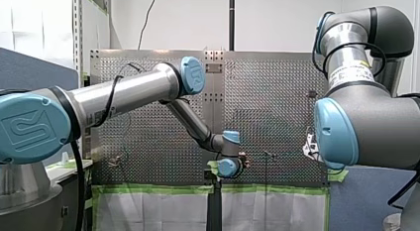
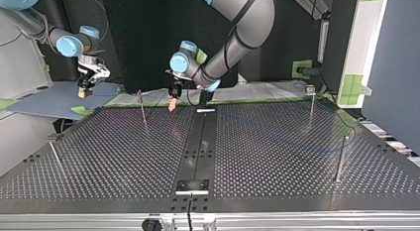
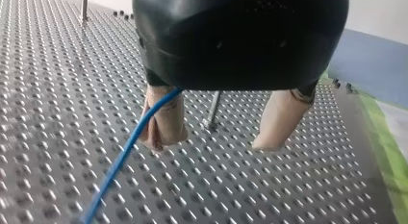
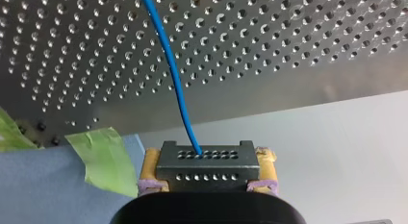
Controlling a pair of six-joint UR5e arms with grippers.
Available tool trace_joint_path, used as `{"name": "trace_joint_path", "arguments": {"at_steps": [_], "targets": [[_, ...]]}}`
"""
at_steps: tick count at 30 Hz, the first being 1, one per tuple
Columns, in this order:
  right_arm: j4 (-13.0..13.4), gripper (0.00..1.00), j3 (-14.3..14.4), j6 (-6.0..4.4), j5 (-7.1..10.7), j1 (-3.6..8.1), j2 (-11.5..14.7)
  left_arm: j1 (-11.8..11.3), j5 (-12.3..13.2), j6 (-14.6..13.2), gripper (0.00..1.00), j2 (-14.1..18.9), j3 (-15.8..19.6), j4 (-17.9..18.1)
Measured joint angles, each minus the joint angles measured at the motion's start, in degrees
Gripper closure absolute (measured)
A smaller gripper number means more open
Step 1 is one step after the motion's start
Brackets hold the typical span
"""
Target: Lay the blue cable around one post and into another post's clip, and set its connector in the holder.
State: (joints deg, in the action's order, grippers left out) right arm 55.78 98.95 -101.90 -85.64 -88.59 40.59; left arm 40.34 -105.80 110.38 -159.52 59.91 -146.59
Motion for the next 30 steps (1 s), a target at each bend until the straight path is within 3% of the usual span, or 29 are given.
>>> {"name": "trace_joint_path", "arguments": {"at_steps": [7,14,23,30], "targets": [[0.54,1.0,0.04,-0.37,0.68,-0.07,-0.07,0.82,-0.46,-3.04,0.0,3.32,2.62,-3.29],[0.53,1.0,0.05,-0.47,0.84,-0.08,-0.09,2.19,-2.71,-6.77,0.0,6.63,5.78,-7.02],[0.41,1.0,0.05,-0.75,1.46,-0.11,-0.17,3.86,-2.67,-9.79,0.0,7.07,6.23,-11.73],[0.39,1.0,0.06,-1.01,1.88,-0.13,-0.26,4.66,-2.65,-10.56,0.0,7.4,6.53,-14.06]]}}
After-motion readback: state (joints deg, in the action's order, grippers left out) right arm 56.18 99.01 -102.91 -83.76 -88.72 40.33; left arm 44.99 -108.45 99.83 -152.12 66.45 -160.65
